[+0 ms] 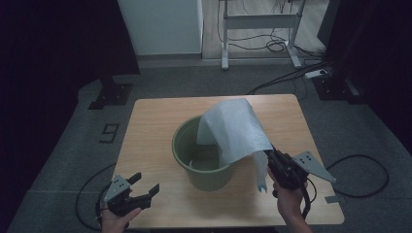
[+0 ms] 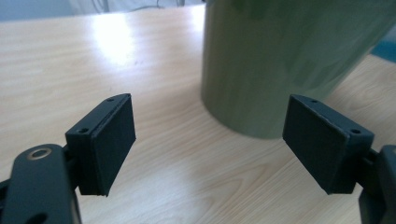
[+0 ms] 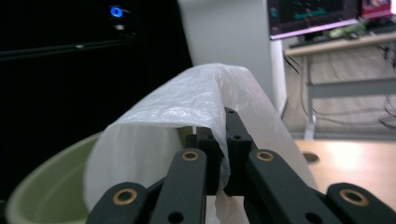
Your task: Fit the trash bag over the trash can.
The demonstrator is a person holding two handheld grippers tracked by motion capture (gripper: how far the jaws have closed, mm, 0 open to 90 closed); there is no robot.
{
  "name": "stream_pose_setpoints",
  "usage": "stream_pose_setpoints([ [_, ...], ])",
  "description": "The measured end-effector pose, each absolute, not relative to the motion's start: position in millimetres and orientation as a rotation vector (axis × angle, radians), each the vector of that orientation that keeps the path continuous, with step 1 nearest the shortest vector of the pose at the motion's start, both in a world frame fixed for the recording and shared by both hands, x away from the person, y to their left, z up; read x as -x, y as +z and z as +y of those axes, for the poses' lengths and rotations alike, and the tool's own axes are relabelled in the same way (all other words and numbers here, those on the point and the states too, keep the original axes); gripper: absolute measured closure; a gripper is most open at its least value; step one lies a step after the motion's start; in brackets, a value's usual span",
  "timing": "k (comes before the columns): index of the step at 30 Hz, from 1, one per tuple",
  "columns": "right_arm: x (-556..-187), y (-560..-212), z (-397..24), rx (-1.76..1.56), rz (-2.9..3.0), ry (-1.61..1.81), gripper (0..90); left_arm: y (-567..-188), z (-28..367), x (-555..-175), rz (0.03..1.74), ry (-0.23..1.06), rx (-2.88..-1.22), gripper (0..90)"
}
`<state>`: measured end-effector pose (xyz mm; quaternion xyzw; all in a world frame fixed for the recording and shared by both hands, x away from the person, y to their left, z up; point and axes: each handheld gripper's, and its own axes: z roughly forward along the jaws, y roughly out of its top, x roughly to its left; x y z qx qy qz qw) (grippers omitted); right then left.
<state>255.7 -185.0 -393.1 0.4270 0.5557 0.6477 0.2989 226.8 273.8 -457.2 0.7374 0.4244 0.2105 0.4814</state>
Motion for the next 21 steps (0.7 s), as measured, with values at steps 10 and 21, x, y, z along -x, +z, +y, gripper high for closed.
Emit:
stream_pose_setpoints([
  [10,-261.8,-379.5,-148.6,-1.029,1.575,1.748,85.9,-411.5,241.3,-212.9,0.948,0.594,-1.767,16.0],
  [21,-254.7,-365.5,-129.9,-0.931,1.668,1.723,85.9,-385.5,197.7,-221.6,0.875,0.563,-1.783,16.8],
])
